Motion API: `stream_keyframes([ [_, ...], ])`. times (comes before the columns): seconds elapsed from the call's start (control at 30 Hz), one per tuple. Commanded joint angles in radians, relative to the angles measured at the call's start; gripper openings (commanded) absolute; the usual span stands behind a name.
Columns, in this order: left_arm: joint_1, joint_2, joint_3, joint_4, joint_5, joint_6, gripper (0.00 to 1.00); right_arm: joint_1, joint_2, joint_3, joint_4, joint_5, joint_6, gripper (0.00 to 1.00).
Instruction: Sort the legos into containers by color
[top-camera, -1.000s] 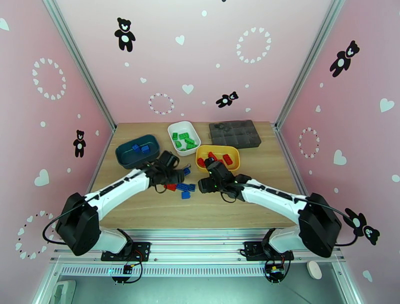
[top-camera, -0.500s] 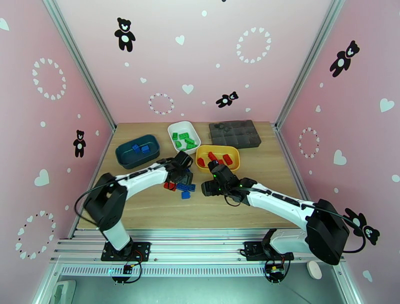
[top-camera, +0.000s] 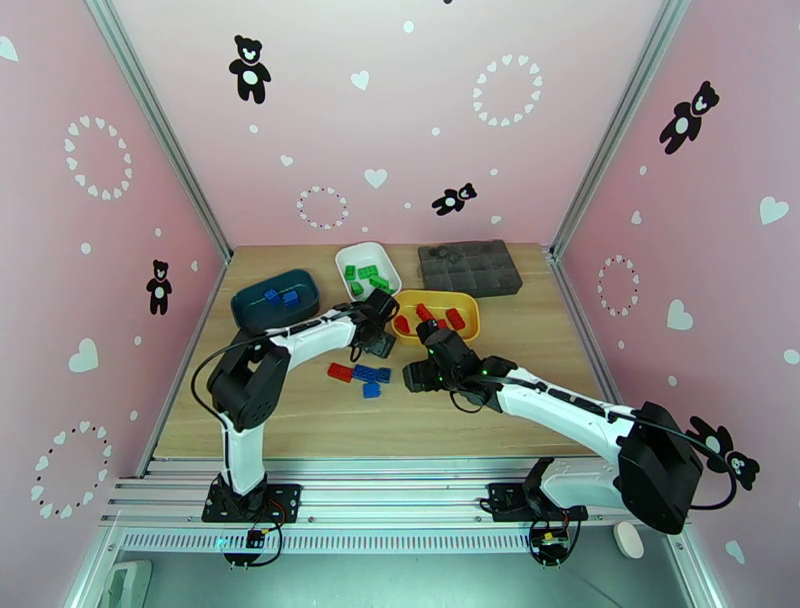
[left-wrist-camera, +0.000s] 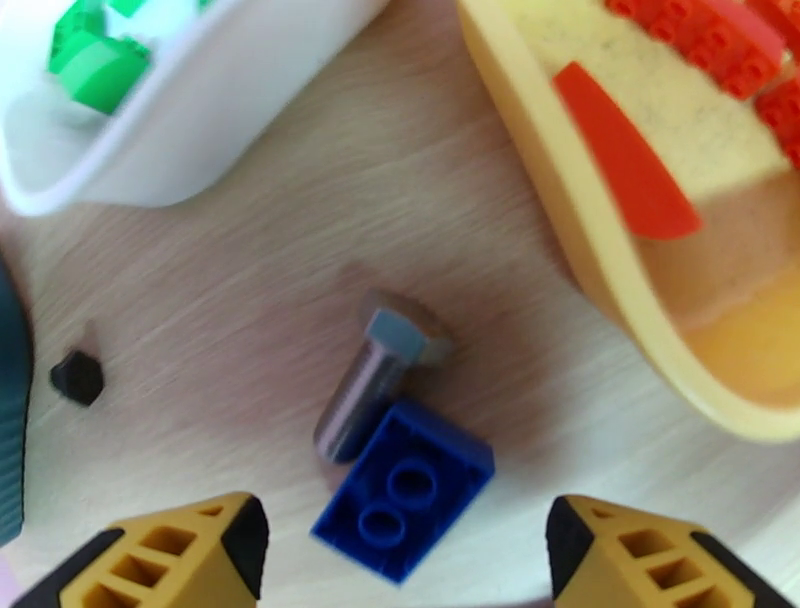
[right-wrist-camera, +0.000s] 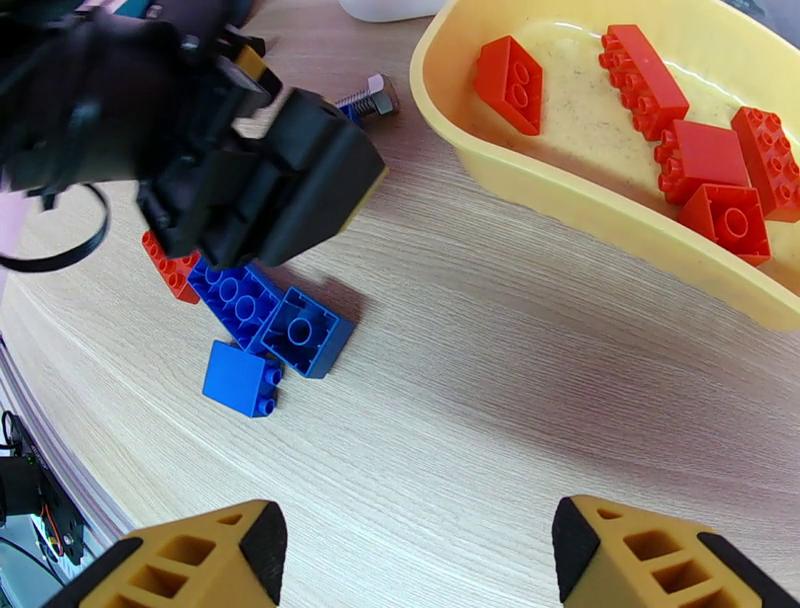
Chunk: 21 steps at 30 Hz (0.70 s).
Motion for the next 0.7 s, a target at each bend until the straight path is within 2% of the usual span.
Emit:
stream_keyframes([
  [0.0,0.023,0.032,0.034,-0.011,0.036,0.037,0.79,-0.002,-0.032,-0.006,-0.023,0.012,-0.006,0.75],
  [0.27,0.024,0.066,0.058,-0.014,0.094,0.043,0.75,-0.001,-0.029,-0.004,-0.025,0.017,-0.003,0.75],
  [0.47,0.013,0.071,0.04,-0.02,0.103,0.041,0.69,-0.002,-0.037,-0.003,-0.032,0.026,-0.004,0.75],
  [0.67,0.004,0.066,0.025,-0.034,0.056,0.028,0.55,-0.004,-0.04,-0.003,-0.031,0.026,-0.006,0.74],
])
